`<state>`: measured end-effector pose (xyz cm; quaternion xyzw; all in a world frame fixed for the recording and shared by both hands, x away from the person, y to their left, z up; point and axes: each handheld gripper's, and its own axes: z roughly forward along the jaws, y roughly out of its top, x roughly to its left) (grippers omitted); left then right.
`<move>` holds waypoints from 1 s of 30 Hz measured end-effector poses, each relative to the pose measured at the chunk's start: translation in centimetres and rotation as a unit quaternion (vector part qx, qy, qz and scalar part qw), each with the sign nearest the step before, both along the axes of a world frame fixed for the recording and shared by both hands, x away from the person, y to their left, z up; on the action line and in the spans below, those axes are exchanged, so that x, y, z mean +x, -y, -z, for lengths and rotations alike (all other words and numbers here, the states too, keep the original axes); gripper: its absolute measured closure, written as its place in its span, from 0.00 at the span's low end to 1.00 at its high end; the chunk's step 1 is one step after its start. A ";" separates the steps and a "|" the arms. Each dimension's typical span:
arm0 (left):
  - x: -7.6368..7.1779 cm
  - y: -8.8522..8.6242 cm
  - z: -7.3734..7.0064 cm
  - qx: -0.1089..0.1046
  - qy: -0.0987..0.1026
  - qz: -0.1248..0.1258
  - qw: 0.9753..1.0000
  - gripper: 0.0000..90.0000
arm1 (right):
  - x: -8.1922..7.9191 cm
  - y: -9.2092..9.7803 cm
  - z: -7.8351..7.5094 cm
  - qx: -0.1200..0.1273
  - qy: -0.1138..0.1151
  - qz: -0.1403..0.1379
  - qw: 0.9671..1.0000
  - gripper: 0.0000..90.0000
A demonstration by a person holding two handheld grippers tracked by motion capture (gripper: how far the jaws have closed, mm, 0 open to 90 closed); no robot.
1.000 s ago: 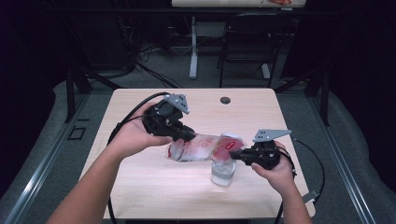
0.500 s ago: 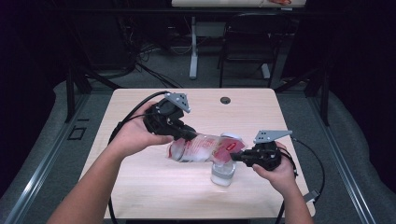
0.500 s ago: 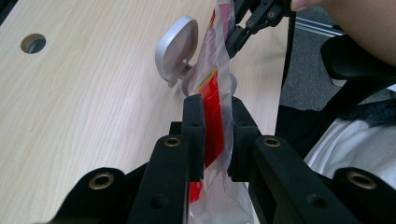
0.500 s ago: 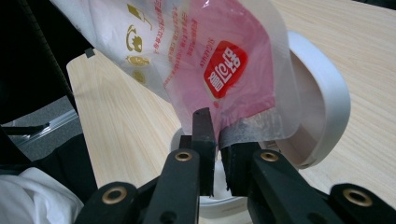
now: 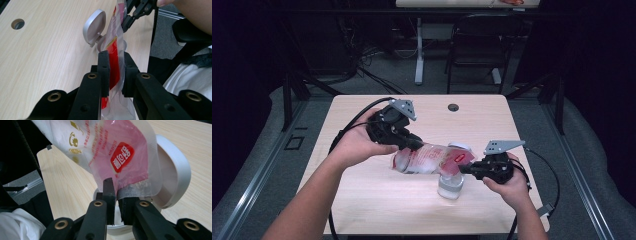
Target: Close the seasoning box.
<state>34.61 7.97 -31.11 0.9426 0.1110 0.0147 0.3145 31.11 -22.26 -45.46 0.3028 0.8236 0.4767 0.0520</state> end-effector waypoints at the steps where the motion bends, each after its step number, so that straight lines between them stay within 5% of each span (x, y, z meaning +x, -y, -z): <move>1: 0.0 0.0 0.0 0.000 0.000 -0.001 1.000 0.90 | 0.0 -0.1 0.0 0.001 0.000 0.000 1.000 0.94; 30: 0.1 0.0 0.0 -0.004 0.001 -0.003 1.000 0.90 | 0.0 -0.2 0.1 0.002 -0.002 -0.002 1.000 0.94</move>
